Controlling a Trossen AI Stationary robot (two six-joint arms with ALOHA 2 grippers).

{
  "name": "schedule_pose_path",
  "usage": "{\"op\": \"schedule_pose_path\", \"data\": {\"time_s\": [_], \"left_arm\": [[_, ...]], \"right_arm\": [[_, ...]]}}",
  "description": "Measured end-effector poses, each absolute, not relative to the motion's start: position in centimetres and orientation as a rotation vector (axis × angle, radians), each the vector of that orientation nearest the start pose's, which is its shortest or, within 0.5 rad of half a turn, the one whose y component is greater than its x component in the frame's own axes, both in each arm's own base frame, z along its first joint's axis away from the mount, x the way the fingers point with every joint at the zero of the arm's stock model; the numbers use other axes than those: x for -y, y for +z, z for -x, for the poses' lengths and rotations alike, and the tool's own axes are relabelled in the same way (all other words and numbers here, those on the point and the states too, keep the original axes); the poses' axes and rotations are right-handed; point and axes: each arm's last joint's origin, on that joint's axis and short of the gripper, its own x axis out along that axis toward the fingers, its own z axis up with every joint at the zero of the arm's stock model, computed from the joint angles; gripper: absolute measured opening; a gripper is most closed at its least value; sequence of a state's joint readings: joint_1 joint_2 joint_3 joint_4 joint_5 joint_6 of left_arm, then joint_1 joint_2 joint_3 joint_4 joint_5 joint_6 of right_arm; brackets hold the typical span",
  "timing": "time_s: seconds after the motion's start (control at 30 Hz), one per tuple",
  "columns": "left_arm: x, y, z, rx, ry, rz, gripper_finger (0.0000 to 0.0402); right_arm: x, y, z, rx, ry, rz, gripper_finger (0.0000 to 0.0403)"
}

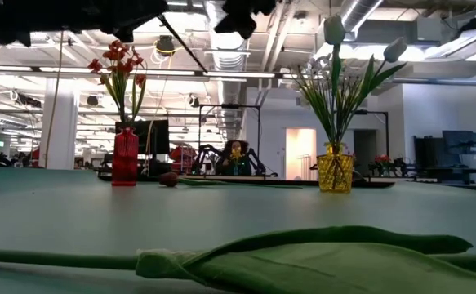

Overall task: Sort flowers into vase by color
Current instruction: Put the orange flowers into the red flower vase

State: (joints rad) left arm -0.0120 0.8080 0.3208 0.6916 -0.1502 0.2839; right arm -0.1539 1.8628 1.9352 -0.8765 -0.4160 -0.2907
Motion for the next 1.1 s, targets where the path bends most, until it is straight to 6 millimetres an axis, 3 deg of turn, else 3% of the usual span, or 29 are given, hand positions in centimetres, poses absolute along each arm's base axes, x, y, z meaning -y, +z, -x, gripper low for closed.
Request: {"op": "schedule_pose_path", "data": {"time_s": [0.17,0.37,0.57,0.67,0.83,1.1], "left_arm": [[-0.2,27.2,-18.0,-0.003,0.183,-0.218,0.0001],[-0.1,31.9,-17.6,-0.188,0.216,-0.138,0.0003],[-0.8,36.0,-15.7,-0.259,0.47,-0.033,0.0002],[-1.1,36.2,-15.2,-0.273,0.596,-0.017,0.0002],[-1.2,35.0,-14.7,-0.38,0.66,-0.022,0.0002],[-2.0,33.9,-14.3,-0.446,0.804,-0.047,0.0002]], "right_arm": [[4.6,37.8,-37.7,-0.784,0.378,0.06,0.0265],[4.1,39.8,-34.7,-0.81,0.4,0.084,0.0265],[3.0,41.0,-31.1,-0.816,0.456,0.138,0.0265],[2.6,40.0,-29.4,-0.805,0.492,0.146,0.0265],[2.2,37.5,-26.7,-0.694,0.459,0.146,0.0265],[2.0,31.9,-25.7,-0.515,0.416,0.127,0.0265]]}}
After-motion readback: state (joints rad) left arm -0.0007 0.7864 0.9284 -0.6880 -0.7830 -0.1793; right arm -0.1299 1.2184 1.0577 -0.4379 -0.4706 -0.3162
